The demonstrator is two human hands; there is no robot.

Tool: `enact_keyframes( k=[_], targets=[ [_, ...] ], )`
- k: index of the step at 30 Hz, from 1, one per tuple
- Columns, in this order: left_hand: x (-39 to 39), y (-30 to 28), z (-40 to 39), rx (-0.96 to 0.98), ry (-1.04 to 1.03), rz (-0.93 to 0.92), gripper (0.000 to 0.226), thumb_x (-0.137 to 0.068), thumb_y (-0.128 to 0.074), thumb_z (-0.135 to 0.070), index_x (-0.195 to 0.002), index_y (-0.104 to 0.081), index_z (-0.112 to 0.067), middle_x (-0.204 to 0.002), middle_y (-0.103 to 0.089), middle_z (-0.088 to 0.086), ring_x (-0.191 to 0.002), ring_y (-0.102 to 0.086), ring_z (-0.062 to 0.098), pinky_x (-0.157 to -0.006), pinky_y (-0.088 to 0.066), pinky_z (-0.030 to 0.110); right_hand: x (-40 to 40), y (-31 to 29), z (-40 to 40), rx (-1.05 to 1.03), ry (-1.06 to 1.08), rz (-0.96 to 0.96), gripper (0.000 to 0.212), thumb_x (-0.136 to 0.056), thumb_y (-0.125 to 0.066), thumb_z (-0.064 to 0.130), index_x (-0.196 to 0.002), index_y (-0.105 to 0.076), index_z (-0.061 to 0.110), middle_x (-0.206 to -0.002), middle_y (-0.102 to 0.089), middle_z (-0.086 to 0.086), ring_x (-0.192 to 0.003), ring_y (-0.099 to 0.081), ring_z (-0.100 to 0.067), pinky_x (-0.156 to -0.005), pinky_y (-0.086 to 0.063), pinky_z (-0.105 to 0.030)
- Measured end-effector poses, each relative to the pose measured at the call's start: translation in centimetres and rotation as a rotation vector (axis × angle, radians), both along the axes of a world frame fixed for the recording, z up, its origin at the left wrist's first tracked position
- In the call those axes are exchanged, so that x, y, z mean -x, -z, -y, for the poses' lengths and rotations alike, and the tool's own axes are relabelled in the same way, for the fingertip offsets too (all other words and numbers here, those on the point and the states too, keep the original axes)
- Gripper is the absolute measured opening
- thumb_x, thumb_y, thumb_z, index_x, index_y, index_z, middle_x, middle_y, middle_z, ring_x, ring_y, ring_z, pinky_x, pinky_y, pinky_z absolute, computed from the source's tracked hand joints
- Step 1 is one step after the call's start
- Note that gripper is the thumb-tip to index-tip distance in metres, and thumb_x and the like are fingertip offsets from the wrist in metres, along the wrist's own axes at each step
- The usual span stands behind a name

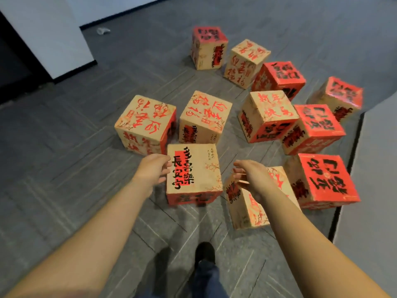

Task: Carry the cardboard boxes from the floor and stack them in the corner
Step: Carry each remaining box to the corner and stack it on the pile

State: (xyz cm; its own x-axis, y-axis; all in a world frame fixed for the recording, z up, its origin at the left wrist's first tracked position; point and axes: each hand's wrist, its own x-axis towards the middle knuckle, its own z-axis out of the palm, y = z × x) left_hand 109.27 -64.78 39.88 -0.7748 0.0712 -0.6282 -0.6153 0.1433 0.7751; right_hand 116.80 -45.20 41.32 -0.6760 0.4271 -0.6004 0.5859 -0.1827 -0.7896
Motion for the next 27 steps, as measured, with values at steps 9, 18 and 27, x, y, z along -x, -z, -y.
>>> enact_keyframes(
  k=[9, 18, 27],
  targets=[
    [3.7, 15.0, -3.3, 0.148, -0.098, 0.144, 0.020, -0.095, -0.046, -0.014, -0.076, -0.050, -0.019, -0.077, -0.052, -0.003, -0.074, -0.050, 0.011, -0.066, -0.039, 0.022, 6.3, 15.7, -5.8, -0.006, -0.057, 0.141, 0.018, -0.093, -0.048, 0.010, -0.074, -0.049, 0.011, -0.067, -0.048, -0.004, -0.059, -0.044, -0.015, -0.056, -0.037, -0.026],
    [5.6, 37.7, -2.5, 0.320, -0.121, 0.077, 0.050, -0.094, -0.050, -0.028, -0.139, -0.037, -0.009, -0.142, -0.042, 0.008, -0.127, -0.042, 0.023, -0.101, -0.034, 0.034, 7.0, 39.7, -7.9, -0.147, 0.096, 0.170, 0.024, -0.092, -0.050, 0.012, -0.112, -0.056, 0.000, -0.093, -0.059, -0.007, -0.084, -0.053, -0.020, -0.075, -0.044, -0.032],
    [7.6, 50.0, -3.9, 0.054, -0.240, -0.004, 0.039, -0.095, -0.049, -0.024, -0.132, -0.044, -0.012, -0.092, -0.063, -0.001, -0.072, -0.056, 0.009, -0.039, -0.043, 0.011, 8.8, 51.5, -9.3, -0.016, 0.130, 0.033, 0.010, -0.092, -0.052, 0.025, -0.101, -0.054, 0.020, -0.094, -0.063, -0.001, -0.080, -0.060, -0.018, -0.081, -0.049, -0.040]
  ],
)
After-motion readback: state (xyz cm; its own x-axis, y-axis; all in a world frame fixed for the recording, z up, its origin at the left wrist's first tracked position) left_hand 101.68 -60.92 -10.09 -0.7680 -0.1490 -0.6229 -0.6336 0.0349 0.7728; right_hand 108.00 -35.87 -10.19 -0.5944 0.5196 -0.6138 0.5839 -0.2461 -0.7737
